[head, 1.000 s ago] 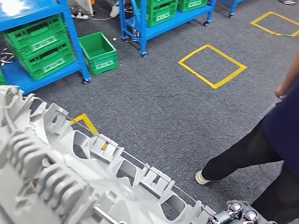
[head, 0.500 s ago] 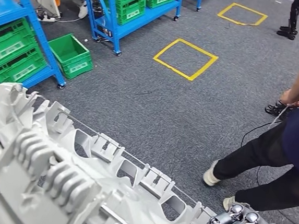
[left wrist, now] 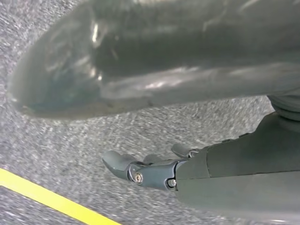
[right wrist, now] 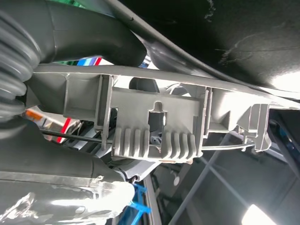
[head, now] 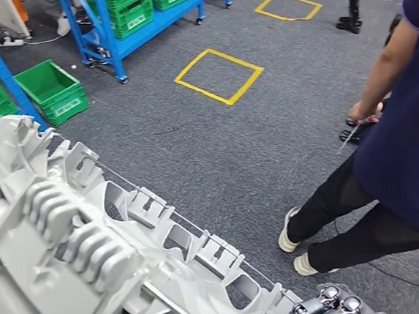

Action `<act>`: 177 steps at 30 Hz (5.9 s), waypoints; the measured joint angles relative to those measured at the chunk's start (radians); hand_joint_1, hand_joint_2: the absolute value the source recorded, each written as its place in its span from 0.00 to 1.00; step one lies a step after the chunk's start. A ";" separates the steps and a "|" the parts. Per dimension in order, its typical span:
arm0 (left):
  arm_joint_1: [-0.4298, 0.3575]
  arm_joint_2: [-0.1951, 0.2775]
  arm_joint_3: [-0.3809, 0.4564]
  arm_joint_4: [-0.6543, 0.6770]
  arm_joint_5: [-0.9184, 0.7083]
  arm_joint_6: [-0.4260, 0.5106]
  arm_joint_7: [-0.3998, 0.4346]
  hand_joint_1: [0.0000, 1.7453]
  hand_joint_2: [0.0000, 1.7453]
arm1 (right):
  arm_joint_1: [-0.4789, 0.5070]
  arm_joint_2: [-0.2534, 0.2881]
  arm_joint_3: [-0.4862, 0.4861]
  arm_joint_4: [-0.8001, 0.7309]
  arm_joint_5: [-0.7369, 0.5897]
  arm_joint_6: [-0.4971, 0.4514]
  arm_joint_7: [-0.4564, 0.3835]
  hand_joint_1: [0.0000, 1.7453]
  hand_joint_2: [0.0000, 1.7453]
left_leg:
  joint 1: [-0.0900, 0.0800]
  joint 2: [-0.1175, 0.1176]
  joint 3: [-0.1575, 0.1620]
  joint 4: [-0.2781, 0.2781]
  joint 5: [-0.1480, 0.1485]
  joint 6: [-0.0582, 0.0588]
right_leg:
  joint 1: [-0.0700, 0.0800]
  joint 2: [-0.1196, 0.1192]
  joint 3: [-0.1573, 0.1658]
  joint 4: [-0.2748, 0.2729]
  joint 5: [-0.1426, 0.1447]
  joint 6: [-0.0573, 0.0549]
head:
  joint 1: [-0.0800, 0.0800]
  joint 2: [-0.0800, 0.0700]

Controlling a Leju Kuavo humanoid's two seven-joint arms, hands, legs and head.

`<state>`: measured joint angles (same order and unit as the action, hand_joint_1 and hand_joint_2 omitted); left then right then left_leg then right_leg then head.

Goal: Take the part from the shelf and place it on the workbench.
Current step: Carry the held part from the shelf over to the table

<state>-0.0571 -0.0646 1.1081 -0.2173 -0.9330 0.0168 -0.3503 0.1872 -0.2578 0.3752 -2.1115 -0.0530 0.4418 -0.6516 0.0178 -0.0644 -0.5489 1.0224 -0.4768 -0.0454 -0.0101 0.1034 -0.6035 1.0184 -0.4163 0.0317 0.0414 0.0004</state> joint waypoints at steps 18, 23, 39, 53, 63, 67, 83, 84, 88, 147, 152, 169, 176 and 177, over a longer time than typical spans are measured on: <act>0.001 -0.005 0.008 0.000 -0.011 -0.014 0.032 0.00 0.00 | 0.025 0.028 -0.004 0.008 -0.002 0.013 -0.007 1.00 1.00 | -0.018 0.152 0.036 -0.035 -0.012 0.017 | 0.008 -0.138 0.008 0.010 -0.018 0.009 | 0.005 0.000; 0.001 -0.009 0.008 0.000 -0.022 -0.012 0.051 0.00 0.00 | 0.022 0.038 -0.003 0.013 0.000 0.019 -0.010 1.00 1.00 | -0.013 0.081 -0.038 0.120 -0.108 -0.004 | 0.002 -0.095 0.004 0.003 -0.010 -0.014 | 0.000 0.000; 0.009 0.016 0.022 0.000 -0.020 -0.004 0.047 0.00 0.00 | 0.010 0.077 -0.004 0.032 -0.019 0.060 -0.021 1.00 1.00 | -0.008 0.066 0.003 -0.034 0.014 0.046 | -0.001 -0.085 -0.122 0.229 -0.119 0.034 | 0.002 0.000; -0.005 0.057 0.031 -0.002 -0.039 -0.045 -0.002 0.00 0.00 | -0.027 0.123 -0.004 0.047 -0.015 0.079 -0.023 1.00 1.00 | -0.010 0.093 -0.036 0.096 -0.083 -0.007 | -0.001 -0.100 0.006 0.013 -0.019 -0.018 | -0.076 0.000; -0.006 0.077 0.030 -0.003 -0.064 -0.037 0.003 0.00 0.00 | 0.005 0.130 -0.006 0.037 -0.014 0.060 -0.026 1.00 1.00 | -0.014 0.007 -0.009 -0.026 0.018 0.022 | 0.001 0.007 -0.002 0.014 -0.013 -0.003 | -0.093 0.000; -0.012 0.076 0.030 -0.003 -0.070 -0.037 0.005 0.00 0.00 | 0.018 0.130 -0.015 0.030 -0.013 0.057 -0.026 1.00 1.00 | -0.012 0.044 -0.002 -0.045 0.029 0.040 | 0.003 -0.029 -0.037 0.063 -0.046 0.017 | -0.091 0.000; -0.012 0.047 0.029 -0.002 -0.082 -0.038 0.035 0.00 0.00 | 0.024 0.130 -0.016 0.029 -0.013 0.048 -0.026 1.00 1.00 | -0.013 0.109 -0.016 0.054 -0.061 -0.001 | -0.001 -0.103 0.008 0.005 -0.013 -0.014 | -0.093 0.000; -0.011 0.044 0.029 -0.002 -0.082 -0.038 0.036 0.00 0.00 | 0.024 0.130 -0.016 0.029 -0.013 0.048 -0.026 1.00 1.00 | -0.013 0.092 -0.051 0.126 -0.097 -0.003 | -0.001 -0.094 0.007 0.005 -0.013 -0.017 | -0.093 0.000; -0.007 0.036 0.029 -0.002 -0.082 -0.039 0.040 0.00 0.00 | 0.024 0.130 -0.016 0.029 -0.014 0.048 -0.026 1.00 1.00 | -0.013 0.073 -0.120 0.236 -0.097 0.003 | 0.000 -0.049 0.007 0.005 -0.011 -0.019 | -0.093 0.000; -0.010 -0.039 0.027 0.000 -0.124 -0.066 0.062 0.00 0.00 | 0.024 0.129 0.086 0.006 -0.074 -0.138 0.012 1.00 1.00 | -0.016 0.078 -0.115 0.241 -0.130 -0.006 | -0.002 -0.077 0.014 0.001 -0.014 -0.018 | -0.076 0.000; -0.009 -0.042 0.027 0.000 -0.128 -0.060 0.069 0.00 0.00 | 0.024 0.130 0.084 0.005 -0.083 -0.130 0.020 1.00 1.00 | -0.004 0.031 -0.028 0.047 0.000 -0.009 | -0.005 -0.022 0.011 0.005 -0.008 -0.004 | -0.076 0.000; -0.010 -0.039 0.027 0.000 -0.131 -0.048 0.068 0.00 0.00 | 0.042 0.133 0.075 0.002 -0.078 -0.137 0.015 1.00 1.00 | -0.016 0.131 0.017 -0.025 0.003 0.032 | 0.002 -0.147 0.011 0.039 -0.031 0.021 | -0.063 0.000; -0.013 -0.038 0.027 0.000 -0.130 -0.048 0.068 0.00 0.00 | 0.050 0.134 0.073 0.000 -0.077 -0.138 0.014 1.00 1.00 | -0.014 0.097 -0.027 0.079 -0.071 -0.004 | -0.002 -0.102 0.014 0.005 -0.016 -0.014 | -0.066 0.000; -0.012 -0.038 0.027 0.000 -0.130 -0.048 0.069 0.00 0.00 | 0.051 0.134 0.073 0.000 -0.077 -0.137 0.014 1.00 1.00 | -0.013 0.084 -0.061 0.149 -0.105 -0.006 | -0.002 -0.093 0.013 0.005 -0.015 -0.017 | -0.065 0.000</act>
<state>-0.0689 -0.1025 1.1354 -0.2171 -1.0632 -0.0313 -0.2814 0.2377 -0.1237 0.4483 -2.1118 -0.1297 0.3048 -0.6378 0.0043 0.0199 -0.6099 1.1711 -0.5816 -0.0519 -0.0124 0.0101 -0.5908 1.0236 -0.4316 0.0151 -0.0240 0.0004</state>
